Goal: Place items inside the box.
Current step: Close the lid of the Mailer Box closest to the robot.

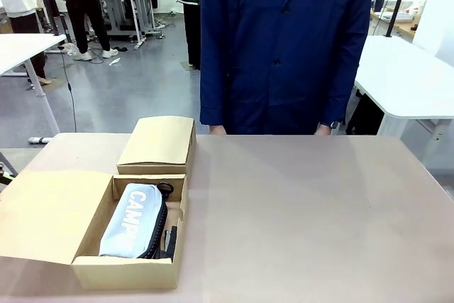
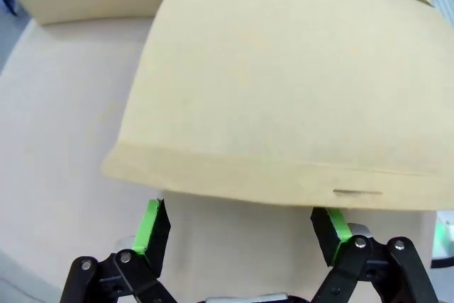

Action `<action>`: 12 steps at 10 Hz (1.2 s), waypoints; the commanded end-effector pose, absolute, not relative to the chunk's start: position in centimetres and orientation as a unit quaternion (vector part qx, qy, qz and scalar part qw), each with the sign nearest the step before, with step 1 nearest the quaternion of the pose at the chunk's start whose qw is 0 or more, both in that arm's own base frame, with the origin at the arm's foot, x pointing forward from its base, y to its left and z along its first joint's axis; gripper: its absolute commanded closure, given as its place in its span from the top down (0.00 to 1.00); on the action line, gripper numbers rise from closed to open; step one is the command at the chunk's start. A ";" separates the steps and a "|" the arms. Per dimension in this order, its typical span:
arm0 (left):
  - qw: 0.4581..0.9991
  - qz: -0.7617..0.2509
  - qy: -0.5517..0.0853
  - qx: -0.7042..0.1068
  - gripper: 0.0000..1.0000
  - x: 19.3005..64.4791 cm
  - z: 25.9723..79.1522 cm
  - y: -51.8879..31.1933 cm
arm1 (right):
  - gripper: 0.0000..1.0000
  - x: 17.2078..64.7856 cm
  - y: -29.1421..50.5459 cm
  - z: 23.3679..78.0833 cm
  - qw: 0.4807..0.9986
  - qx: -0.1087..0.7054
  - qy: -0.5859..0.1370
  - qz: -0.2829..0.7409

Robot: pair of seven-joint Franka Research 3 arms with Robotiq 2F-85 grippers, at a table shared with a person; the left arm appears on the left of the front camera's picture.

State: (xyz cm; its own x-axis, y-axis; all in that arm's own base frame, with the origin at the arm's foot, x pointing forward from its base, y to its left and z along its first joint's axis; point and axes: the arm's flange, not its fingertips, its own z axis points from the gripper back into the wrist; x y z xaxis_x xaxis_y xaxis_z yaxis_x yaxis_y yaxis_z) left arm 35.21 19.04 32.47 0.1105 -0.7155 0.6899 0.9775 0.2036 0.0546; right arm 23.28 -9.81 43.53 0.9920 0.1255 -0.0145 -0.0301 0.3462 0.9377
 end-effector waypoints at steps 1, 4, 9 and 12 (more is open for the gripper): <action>0.701 -0.588 -0.295 -0.276 1.00 36.0 32.5 18.8 | 1.00 23.4 -9.6 44.0 0.816 0.575 0.044 0.039; 0.661 -0.587 -0.333 -0.329 1.00 35.3 32.3 17.0 | 1.00 23.4 -9.6 44.0 0.816 0.575 0.044 0.039; 0.598 -0.559 -0.424 -0.388 1.00 34.2 34.9 13.9 | 1.00 23.4 -9.6 44.0 0.816 0.575 0.044 0.039; 0.583 -0.545 -0.463 -0.385 1.00 33.3 36.4 9.0 | 1.00 23.4 -9.6 44.0 0.816 0.575 0.044 0.039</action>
State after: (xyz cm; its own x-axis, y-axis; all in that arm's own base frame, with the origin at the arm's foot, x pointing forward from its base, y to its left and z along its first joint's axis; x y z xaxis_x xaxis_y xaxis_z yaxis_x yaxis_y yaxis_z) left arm 34.25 11.43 36.25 0.0114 -0.2921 0.9563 0.9946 0.1021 0.0193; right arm 23.28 -9.81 43.53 0.9920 0.1256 -0.0146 -0.0300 0.3461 0.9377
